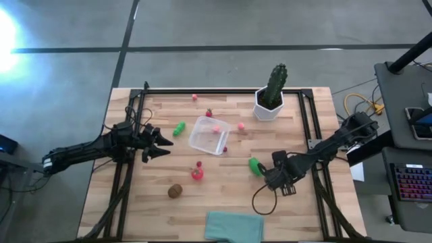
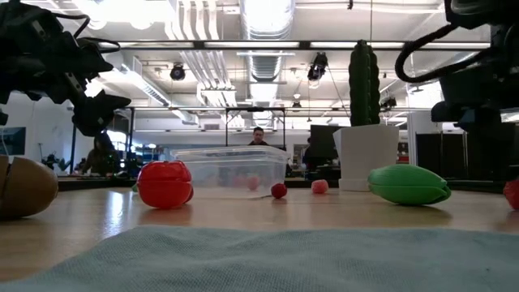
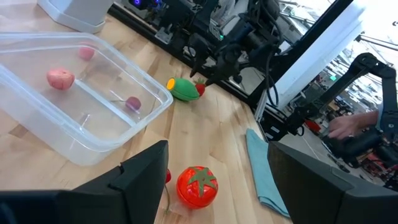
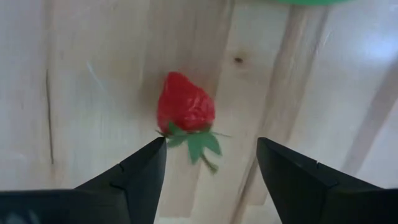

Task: Pick and placing Produce into tupperware
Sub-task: Put the right red strawberry into the transparent bin

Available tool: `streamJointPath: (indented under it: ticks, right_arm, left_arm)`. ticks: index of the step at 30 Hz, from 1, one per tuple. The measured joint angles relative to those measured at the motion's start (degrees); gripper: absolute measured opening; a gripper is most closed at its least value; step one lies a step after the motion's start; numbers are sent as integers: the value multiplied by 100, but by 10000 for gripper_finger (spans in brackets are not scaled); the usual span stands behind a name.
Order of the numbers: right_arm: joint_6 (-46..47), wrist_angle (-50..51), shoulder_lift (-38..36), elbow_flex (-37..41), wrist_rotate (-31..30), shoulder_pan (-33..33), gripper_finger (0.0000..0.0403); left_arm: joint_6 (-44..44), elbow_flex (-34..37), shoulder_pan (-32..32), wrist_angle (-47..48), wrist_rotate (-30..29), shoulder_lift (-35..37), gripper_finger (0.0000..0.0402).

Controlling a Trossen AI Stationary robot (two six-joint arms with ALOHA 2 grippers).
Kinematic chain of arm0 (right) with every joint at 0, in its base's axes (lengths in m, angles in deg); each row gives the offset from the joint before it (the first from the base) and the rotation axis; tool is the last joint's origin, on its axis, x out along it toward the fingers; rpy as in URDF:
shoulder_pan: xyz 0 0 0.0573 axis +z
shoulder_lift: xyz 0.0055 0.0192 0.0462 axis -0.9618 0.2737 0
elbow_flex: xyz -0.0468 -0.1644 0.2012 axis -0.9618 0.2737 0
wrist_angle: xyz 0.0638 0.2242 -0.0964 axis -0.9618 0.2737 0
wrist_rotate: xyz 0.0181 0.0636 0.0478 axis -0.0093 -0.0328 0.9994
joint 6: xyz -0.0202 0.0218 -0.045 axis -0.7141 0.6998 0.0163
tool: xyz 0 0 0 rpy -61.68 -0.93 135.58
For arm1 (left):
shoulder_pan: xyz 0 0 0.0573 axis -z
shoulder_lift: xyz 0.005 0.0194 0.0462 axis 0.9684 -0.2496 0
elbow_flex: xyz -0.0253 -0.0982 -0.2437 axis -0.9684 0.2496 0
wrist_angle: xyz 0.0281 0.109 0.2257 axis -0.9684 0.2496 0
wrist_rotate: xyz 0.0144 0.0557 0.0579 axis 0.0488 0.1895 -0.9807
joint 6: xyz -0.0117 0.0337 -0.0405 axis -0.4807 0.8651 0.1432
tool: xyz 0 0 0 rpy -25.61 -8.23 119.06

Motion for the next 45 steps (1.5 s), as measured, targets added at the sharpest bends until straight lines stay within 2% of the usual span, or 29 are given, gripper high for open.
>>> streamJointPath:
  ticks: [7, 29, 45]
  right_arm:
    - [61, -346, -2, 111, -4, 2, 244]
    - [624, -334, -2, 53, 7, 2, 238]
    - [275, -295, -2, -109, 222, 17, 234]
  left_arm:
    - [0, 0, 0, -2, 1, -3, 261]
    - [0, 0, -1, 0, 0, -7, 261]
    - [0, -2, -2, 0, -1, -7, 261]
